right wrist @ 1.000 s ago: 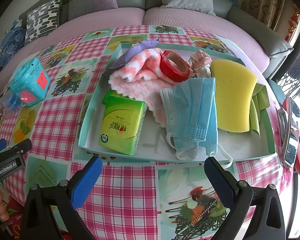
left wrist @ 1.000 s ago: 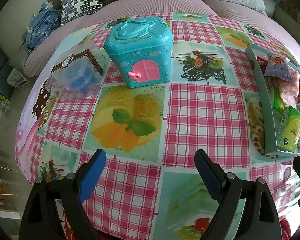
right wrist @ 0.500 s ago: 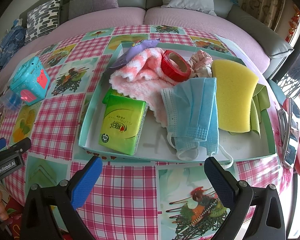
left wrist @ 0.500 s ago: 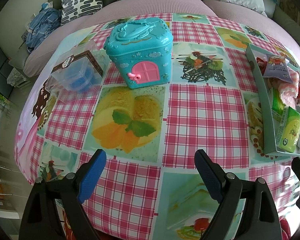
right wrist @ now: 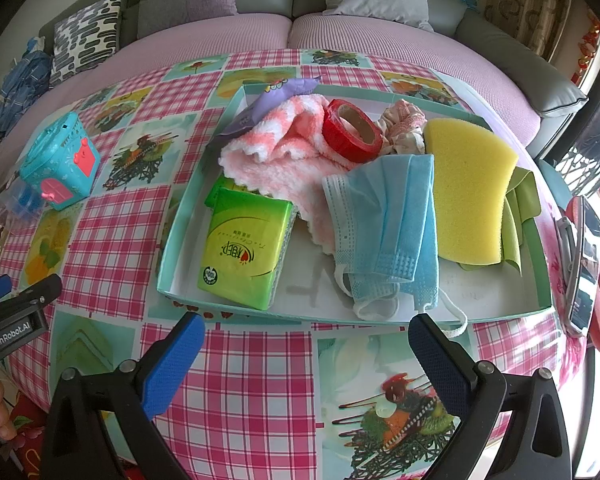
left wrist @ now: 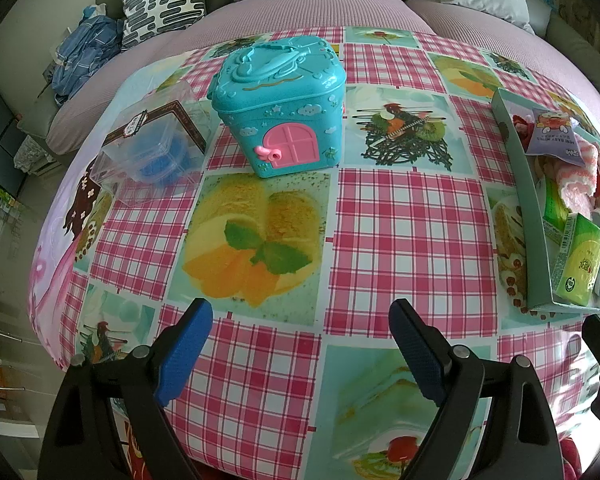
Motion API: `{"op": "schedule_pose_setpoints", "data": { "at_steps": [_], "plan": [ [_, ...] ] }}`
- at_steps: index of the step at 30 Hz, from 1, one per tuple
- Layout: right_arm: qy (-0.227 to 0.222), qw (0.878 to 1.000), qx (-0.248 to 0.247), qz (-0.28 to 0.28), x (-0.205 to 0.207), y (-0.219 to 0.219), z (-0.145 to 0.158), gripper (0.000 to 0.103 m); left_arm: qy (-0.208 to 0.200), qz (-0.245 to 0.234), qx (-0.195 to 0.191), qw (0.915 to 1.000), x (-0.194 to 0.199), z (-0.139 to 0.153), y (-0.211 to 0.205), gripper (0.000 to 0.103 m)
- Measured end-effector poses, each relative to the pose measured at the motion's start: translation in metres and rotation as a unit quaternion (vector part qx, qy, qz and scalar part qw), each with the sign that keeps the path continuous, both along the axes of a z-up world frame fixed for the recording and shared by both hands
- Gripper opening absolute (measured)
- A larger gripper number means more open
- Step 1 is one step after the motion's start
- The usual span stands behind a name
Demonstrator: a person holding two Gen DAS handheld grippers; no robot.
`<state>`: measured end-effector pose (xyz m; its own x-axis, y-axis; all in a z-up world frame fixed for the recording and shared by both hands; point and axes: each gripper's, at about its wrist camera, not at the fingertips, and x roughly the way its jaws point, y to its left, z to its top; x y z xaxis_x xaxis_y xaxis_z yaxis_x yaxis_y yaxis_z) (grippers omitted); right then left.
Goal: Organize soft objects
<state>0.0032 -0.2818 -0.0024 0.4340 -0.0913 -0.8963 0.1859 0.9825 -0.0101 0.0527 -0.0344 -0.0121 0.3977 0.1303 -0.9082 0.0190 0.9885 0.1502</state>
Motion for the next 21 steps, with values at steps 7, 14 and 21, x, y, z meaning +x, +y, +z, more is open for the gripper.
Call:
{"op": "schedule_pose_setpoints", "data": {
  "at_steps": [7,14,21],
  "plan": [
    [0.001,1.000,-0.001,0.000,0.0007,0.0015,-0.0003,0.103,0.000,0.000,0.000,1.0000,-0.0004,-0.0003,0.0003,0.090],
    [0.001,1.000,-0.001,0.000,0.0007,0.0013,-0.0010,0.103,0.000,0.000,0.000,1.0000,-0.0005,-0.0008,0.0007,0.090],
    [0.001,1.000,-0.001,0.000,0.0008,0.0009,-0.0009,0.103,-0.003,0.005,-0.002,1.0000,-0.0003,0.0011,0.0006,0.090]
  ]
}}
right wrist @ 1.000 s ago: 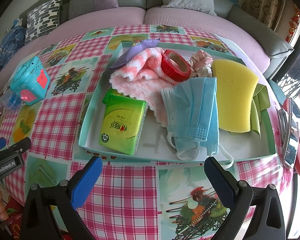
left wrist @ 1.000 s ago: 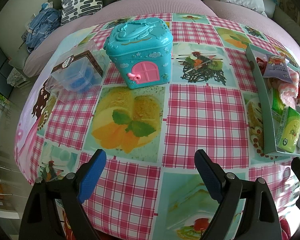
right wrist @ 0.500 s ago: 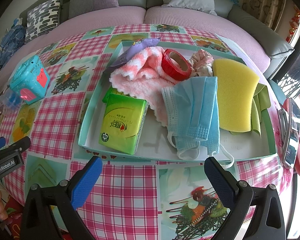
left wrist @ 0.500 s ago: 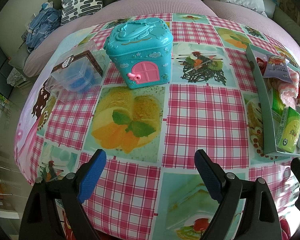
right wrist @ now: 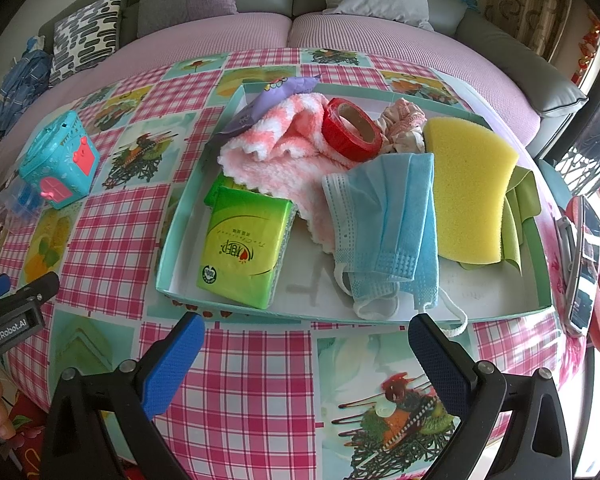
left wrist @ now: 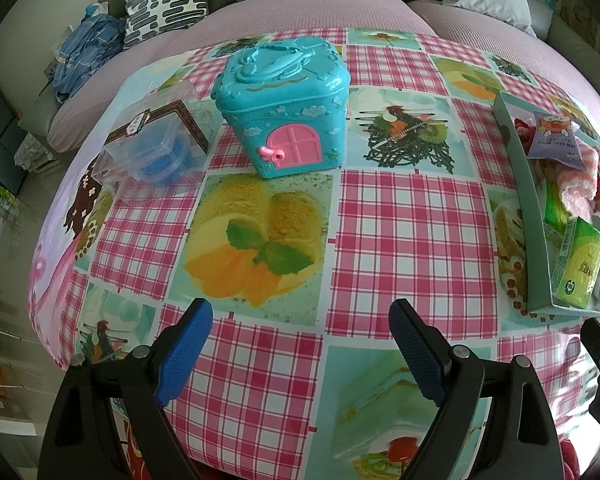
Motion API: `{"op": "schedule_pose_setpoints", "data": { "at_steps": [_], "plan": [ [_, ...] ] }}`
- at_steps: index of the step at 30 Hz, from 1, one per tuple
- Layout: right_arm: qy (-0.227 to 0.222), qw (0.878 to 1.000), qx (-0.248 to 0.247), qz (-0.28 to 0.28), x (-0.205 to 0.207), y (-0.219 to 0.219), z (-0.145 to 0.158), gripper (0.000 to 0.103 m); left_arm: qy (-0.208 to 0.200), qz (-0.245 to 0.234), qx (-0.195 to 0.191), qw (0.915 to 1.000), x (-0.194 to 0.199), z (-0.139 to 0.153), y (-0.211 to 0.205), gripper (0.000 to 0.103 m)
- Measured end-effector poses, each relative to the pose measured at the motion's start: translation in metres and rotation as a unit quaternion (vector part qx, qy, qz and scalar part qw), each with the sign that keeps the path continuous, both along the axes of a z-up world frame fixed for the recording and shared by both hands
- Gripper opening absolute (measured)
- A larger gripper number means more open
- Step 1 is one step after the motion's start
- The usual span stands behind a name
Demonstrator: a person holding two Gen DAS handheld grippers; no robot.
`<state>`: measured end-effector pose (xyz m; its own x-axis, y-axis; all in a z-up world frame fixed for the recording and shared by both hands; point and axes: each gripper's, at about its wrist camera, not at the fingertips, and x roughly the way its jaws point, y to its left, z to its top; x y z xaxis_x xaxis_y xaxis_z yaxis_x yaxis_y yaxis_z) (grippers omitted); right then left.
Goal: Organize soft objects
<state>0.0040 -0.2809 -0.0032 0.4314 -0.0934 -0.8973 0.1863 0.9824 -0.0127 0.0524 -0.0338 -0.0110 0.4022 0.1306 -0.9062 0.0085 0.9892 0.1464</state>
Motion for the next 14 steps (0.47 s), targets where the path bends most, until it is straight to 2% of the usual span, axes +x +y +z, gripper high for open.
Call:
{"op": "schedule_pose_setpoints", "data": {
  "at_steps": [14],
  "plan": [
    [0.000,1.000,0.000,0.000,-0.0001,0.0001,0.0003,0.103,-0.015,-0.009,-0.005,0.9998,-0.0040,0.0059,-0.0056,0.090]
  ]
}}
